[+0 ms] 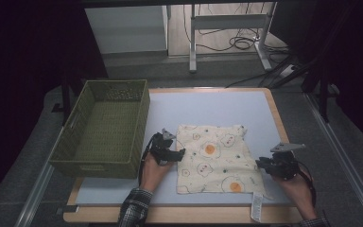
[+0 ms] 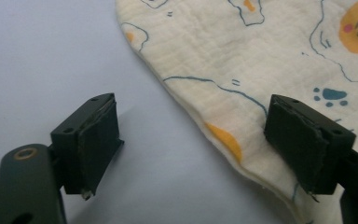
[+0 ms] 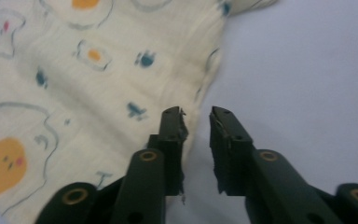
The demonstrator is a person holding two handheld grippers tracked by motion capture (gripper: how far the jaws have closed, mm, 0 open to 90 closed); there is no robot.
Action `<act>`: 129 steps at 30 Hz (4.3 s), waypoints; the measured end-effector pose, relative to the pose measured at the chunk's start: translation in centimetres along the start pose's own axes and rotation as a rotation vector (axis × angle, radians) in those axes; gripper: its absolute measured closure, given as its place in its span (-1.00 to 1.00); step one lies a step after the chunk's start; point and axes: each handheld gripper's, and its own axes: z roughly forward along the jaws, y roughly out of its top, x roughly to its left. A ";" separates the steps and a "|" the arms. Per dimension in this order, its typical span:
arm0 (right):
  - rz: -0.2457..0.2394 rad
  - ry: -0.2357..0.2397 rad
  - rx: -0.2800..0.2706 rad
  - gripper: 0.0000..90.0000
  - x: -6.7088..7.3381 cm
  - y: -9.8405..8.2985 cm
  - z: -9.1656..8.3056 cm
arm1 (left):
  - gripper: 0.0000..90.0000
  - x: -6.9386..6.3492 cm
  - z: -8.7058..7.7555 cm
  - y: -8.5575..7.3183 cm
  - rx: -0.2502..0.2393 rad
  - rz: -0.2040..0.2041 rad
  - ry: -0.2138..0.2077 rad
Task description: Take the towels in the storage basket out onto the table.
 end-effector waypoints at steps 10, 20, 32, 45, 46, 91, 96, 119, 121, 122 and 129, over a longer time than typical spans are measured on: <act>0.036 0.004 -0.053 0.58 -2.5 4.5 2.8 | -0.34 1.7 0.5 2.9 -0.013 0.018 0.027; 0.062 -0.058 -0.049 0.78 -5.1 7.9 7.4 | 0.36 4.3 2.5 5.8 -0.049 -0.044 0.042; 0.099 -0.049 -0.065 0.60 -6.2 8.5 8.9 | 0.16 4.4 4.5 6.4 -0.010 -0.006 0.054; 0.026 -0.129 -0.034 0.98 -5.3 9.9 10.6 | 0.96 5.0 3.9 7.0 -0.058 0.019 0.109; 0.026 -0.129 -0.034 0.98 -5.3 9.9 10.6 | 0.94 5.0 3.9 7.0 -0.058 0.019 0.109; 0.014 -0.010 -0.103 0.96 -4.6 7.7 5.0 | 0.94 1.3 -0.9 4.5 -0.097 0.067 -0.003; 0.002 -0.002 -0.117 0.95 -3.9 6.6 3.9 | 0.93 0.5 -2.0 3.5 -0.121 0.072 -0.041; 0.013 0.062 -0.210 0.95 0.2 -0.6 -2.9 | 0.93 -3.5 -6.7 -2.8 -0.204 0.106 -0.207; 0.014 0.069 -0.193 0.95 0.9 -1.5 -3.5 | 0.93 -3.9 -7.0 -3.5 -0.206 0.119 -0.219; 0.011 0.068 -0.188 0.95 1.2 -1.8 -3.6 | 0.93 -4.0 -7.0 -3.7 -0.207 0.121 -0.224; 0.002 0.082 -0.159 0.95 2.8 -3.7 -4.1 | 0.92 -4.9 -7.8 -5.3 -0.198 0.162 -0.249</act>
